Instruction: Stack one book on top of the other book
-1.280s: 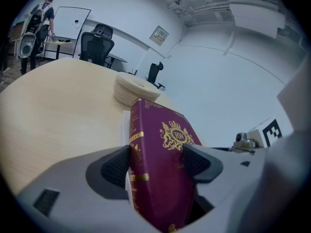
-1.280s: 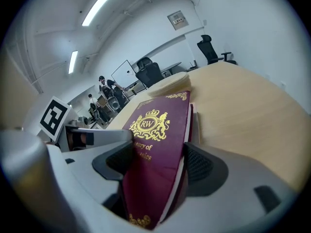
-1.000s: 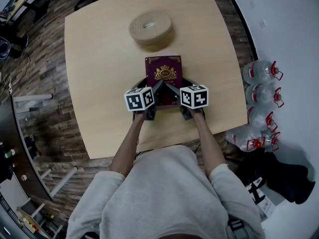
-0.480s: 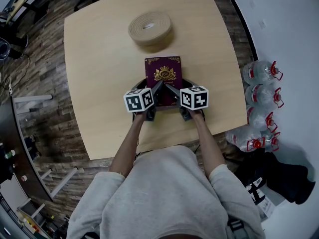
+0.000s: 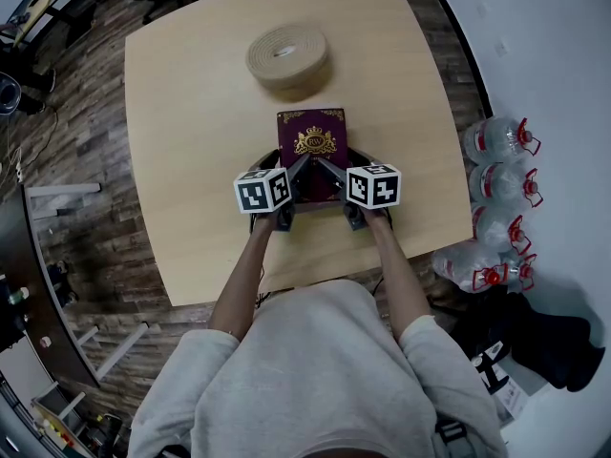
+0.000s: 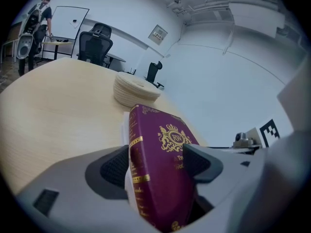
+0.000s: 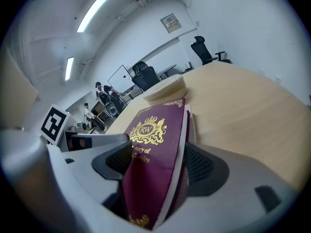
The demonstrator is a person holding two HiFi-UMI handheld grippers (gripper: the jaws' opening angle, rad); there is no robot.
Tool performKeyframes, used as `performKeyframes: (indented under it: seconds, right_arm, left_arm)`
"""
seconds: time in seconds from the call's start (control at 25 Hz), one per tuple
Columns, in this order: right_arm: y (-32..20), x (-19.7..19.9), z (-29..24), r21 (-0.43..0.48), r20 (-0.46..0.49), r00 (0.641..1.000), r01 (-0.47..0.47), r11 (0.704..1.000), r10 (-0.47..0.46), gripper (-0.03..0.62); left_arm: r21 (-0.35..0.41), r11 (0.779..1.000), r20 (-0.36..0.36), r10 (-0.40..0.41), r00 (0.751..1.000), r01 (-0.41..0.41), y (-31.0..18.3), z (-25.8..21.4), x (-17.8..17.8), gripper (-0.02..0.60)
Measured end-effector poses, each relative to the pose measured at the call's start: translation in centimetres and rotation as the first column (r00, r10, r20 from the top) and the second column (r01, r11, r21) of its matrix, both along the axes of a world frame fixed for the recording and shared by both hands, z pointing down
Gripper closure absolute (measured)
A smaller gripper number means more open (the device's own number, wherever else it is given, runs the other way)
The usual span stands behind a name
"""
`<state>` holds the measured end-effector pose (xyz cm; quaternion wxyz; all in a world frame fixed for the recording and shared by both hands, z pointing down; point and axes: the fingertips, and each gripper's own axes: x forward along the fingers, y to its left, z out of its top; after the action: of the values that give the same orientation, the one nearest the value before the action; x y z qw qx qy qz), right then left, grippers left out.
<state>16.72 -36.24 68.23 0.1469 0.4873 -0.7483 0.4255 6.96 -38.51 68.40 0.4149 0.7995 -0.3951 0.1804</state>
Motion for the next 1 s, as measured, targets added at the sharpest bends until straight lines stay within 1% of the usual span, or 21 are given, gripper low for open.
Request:
performKeyframes:
  seconds: [0.28, 0.44, 0.64, 0.88, 1.0]
  right_arm:
    - [-0.1, 1.2, -0.9, 0.042, -0.064, 0.998, -0.014, 0.999, 0.017, 0.264]
    - [-0.2, 1.5, -1.9, 0.073, -0.078, 0.997, -0.019, 0.997, 0.024, 0.278]
    - [0.1, 1.6, -2.7, 0.088, -0.091, 0.996, -0.016, 0.996, 0.024, 0.287]
    - [0.5, 1.6, -3.6, 0.117, -0.107, 0.994, -0.015, 0.993, 0.027, 0.301]
    - [0.7, 1.5, -4.1, 0.133, -0.119, 0.993, -0.009, 0.991, 0.025, 0.315]
  left_arm:
    - [0.024, 1.000, 0.026, 0.003, 1.000, -0.004, 0.1, -0.5, -0.9, 0.232]
    - [0.050, 0.999, 0.044, -0.004, 0.999, 0.002, 0.1, -1.1, -1.9, 0.232]
    - [0.079, 0.997, 0.059, -0.013, 0.998, 0.008, 0.2, -2.1, -2.8, 0.232]
    - [0.109, 0.994, 0.076, -0.007, 0.997, -0.001, 0.8, -2.8, -3.7, 0.233]
    - [0.131, 0.991, 0.087, 0.009, 0.996, -0.021, 1.2, -3.5, -3.7, 0.244]
